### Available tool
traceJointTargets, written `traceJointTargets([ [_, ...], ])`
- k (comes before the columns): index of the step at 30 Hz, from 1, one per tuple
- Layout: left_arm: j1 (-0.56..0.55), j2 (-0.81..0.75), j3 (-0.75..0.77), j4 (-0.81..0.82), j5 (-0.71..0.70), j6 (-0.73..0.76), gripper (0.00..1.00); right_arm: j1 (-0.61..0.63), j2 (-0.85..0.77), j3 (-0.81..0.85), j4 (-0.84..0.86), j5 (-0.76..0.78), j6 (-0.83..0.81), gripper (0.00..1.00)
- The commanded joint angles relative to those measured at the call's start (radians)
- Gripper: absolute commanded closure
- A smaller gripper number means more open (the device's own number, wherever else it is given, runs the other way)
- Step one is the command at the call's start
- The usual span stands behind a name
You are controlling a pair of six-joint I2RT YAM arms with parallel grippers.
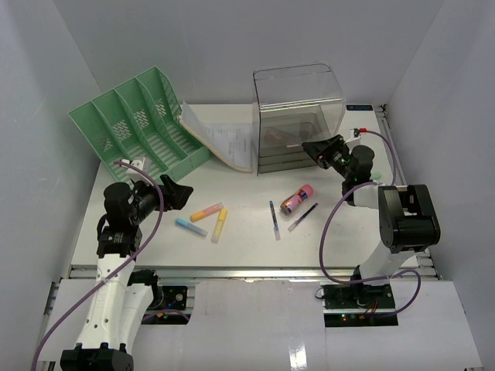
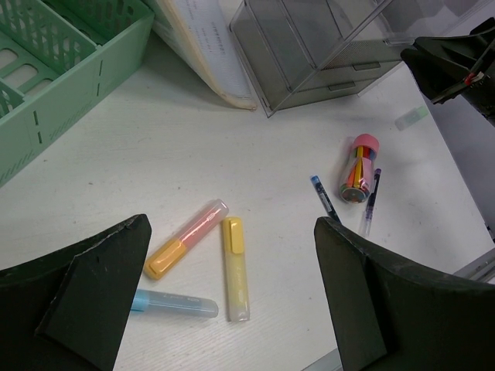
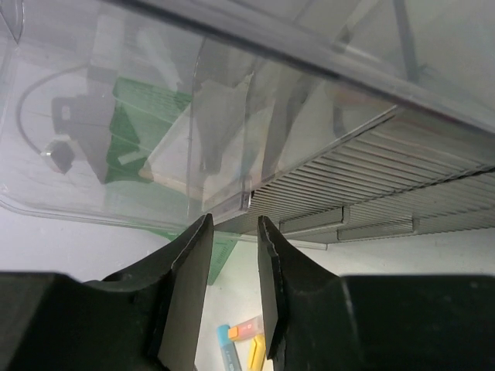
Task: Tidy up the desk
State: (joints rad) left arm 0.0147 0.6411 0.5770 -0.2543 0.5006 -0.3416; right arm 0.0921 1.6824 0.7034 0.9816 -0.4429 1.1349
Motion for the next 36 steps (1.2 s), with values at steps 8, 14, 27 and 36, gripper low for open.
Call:
traceJointTargets([
  [8, 0.002, -0.003, 0.019, 0.034, 0.044, -0.001, 0.02, 0.003, 0.042, 0.052, 0.129, 0.021, 0.066, 0.86],
  [14, 0.002, -0.011, -0.011, 0.122, 0.134, -0.079, 0.02, -0.002, 0.008, 0.011, 0.164, 0.004, 0.104, 0.92],
  [27, -0.257, 0.227, -0.051, 0.632, 0.059, -0.389, 0.10, -0.030, -0.235, -0.083, 0.115, -0.048, 0.166, 0.92],
  [36, -0.488, 0.621, 0.209, 0.796, -0.082, -0.374, 0.18, -0.039, -0.286, -0.075, 0.071, -0.054, 0.173, 0.92],
])
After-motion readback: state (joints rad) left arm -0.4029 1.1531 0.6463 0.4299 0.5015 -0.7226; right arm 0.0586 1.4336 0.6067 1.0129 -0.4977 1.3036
